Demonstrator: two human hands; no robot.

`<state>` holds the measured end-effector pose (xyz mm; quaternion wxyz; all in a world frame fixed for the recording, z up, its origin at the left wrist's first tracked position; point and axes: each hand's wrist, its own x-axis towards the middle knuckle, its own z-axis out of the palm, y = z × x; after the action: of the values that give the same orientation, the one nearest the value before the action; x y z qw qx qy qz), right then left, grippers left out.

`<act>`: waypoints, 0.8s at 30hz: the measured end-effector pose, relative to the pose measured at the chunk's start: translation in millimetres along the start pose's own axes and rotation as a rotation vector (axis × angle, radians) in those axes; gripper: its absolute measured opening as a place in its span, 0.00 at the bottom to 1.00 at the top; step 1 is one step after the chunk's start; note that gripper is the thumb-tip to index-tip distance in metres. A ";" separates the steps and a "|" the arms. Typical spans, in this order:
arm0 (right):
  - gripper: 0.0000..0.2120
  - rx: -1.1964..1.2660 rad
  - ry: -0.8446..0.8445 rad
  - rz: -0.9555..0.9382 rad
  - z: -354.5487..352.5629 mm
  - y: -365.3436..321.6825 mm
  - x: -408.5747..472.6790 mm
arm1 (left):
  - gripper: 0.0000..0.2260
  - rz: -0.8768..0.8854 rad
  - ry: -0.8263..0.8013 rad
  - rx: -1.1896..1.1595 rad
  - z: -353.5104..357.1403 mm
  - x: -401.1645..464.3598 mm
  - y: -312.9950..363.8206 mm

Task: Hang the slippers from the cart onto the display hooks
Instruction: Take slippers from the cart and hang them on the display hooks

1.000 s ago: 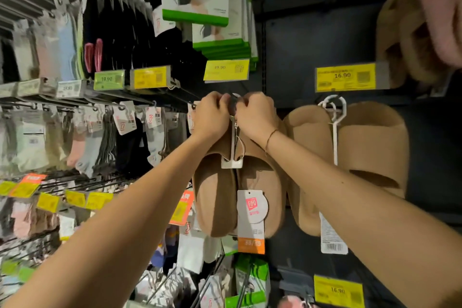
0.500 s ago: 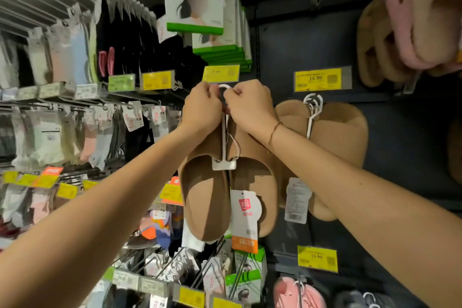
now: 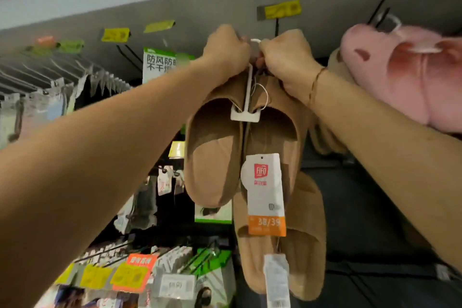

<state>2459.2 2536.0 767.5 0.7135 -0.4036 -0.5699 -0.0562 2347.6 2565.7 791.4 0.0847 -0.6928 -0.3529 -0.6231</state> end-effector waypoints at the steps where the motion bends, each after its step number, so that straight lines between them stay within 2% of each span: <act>1: 0.12 -0.015 0.016 -0.016 -6.4 -0.3 13.5 | 0.13 0.007 -0.004 -0.002 6.5 12.0 8.3; 6: 0.12 -0.070 0.004 -0.037 -27.3 17.0 72.6 | 0.12 0.026 -0.043 -0.053 46.4 47.5 35.4; 13: 0.10 -0.100 -0.029 -0.042 -35.7 46.9 123.9 | 0.07 -0.116 -0.025 -0.208 88.1 91.9 38.7; 17: 0.12 -0.115 -0.025 -0.092 -27.2 59.3 145.7 | 0.06 -0.218 0.107 -0.334 106.6 105.7 27.4; 20: 0.13 -0.094 -0.043 -0.112 -14.3 64.4 155.8 | 0.11 -0.283 0.219 -0.357 118.9 121.3 11.6; 24: 0.09 -0.117 -0.027 -0.127 0.3 72.4 165.7 | 0.11 -0.276 0.224 -0.353 128.6 125.9 1.9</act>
<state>2555.2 2647.6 872.7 0.6761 -0.4083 -0.5996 -0.1292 2448.9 2684.3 881.3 -0.0851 -0.5688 -0.3184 -0.7536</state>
